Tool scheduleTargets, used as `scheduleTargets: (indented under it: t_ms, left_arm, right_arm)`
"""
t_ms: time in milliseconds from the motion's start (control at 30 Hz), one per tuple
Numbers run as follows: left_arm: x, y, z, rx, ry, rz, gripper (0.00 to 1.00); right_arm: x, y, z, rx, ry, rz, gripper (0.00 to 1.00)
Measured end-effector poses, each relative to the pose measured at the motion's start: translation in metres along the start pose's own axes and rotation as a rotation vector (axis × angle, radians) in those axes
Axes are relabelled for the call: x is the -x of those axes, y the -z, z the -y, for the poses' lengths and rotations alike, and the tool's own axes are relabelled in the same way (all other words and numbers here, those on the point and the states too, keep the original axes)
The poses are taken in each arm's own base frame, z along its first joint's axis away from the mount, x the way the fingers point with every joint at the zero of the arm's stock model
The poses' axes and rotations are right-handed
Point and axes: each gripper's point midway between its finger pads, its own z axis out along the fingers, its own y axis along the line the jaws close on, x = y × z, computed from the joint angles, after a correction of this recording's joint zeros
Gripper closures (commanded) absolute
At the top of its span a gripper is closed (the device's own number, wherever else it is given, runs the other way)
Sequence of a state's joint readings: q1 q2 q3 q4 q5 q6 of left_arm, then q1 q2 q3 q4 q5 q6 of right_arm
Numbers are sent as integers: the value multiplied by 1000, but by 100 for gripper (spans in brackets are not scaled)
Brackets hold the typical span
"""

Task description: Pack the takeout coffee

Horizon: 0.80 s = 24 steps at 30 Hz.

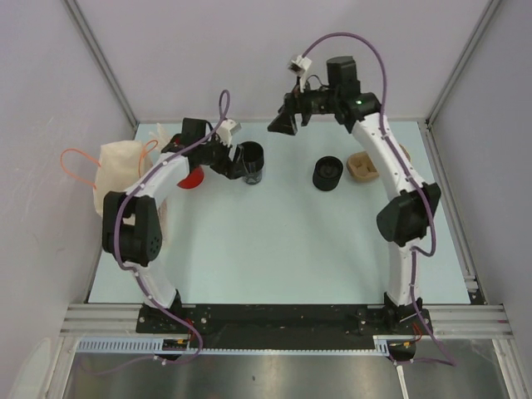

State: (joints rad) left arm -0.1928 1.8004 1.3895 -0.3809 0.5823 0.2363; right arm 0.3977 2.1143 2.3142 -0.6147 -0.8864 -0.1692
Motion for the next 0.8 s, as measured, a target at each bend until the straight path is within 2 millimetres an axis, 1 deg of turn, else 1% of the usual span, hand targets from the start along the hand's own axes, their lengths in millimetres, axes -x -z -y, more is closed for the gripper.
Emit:
scheduleTargets:
  t_ms: [100, 133, 167, 200, 233, 267, 367, 400, 433, 467, 567, 633, 700, 767, 800]
  left_arm:
    - [12, 13, 5, 6, -19, 14, 14]
    - [15, 18, 7, 7, -25, 18, 13]
    - [21, 24, 10, 9, -35, 24, 10]
    - [26, 28, 11, 10, -45, 31, 4]
    - [32, 34, 13, 14, -57, 38, 1]
    - [38, 38, 14, 16, -69, 48, 1]
    - [60, 52, 16, 32, -102, 76, 1]
    - [67, 55, 16, 38, -113, 86, 1]
    - [78, 61, 16, 52, -126, 100, 1]
    - [83, 64, 16, 60, -134, 107, 1]
    - [102, 76, 15, 86, -152, 126, 0]
    - [116, 79, 12, 99, -160, 135, 1]
    - [127, 77, 5, 111, -163, 138, 1]
    - [131, 71, -2, 120, -158, 131, 1]
    - [130, 67, -5, 121, -152, 120, 1]
  right_arm:
    - [9, 34, -12, -14, 13, 18, 1]
    - [6, 46, -15, -22, 14, 15, 0]
    - [2, 57, -18, -29, 13, 9, 0]
    - [-4, 66, -22, -36, 12, 0, 0]
    - [-11, 74, -24, -40, 16, -10, 0]
    - [-19, 81, -26, -46, 15, -23, 0]
    - [-55, 104, -36, -63, -4, -85, 0]
    - [-64, 110, -39, -68, -15, -103, 0]
    - [-76, 119, -43, -76, -15, -121, 0]
    - [-88, 129, -47, -89, -26, -142, 0]
    - [-109, 157, -59, -142, -23, -184, 0]
    - [-115, 175, -72, -189, 7, -204, 0]
    - [-116, 187, -85, -220, 38, -210, 0]
    - [-115, 198, -97, -250, 70, -203, 0]
    - [-114, 203, -101, -263, 78, -197, 0]
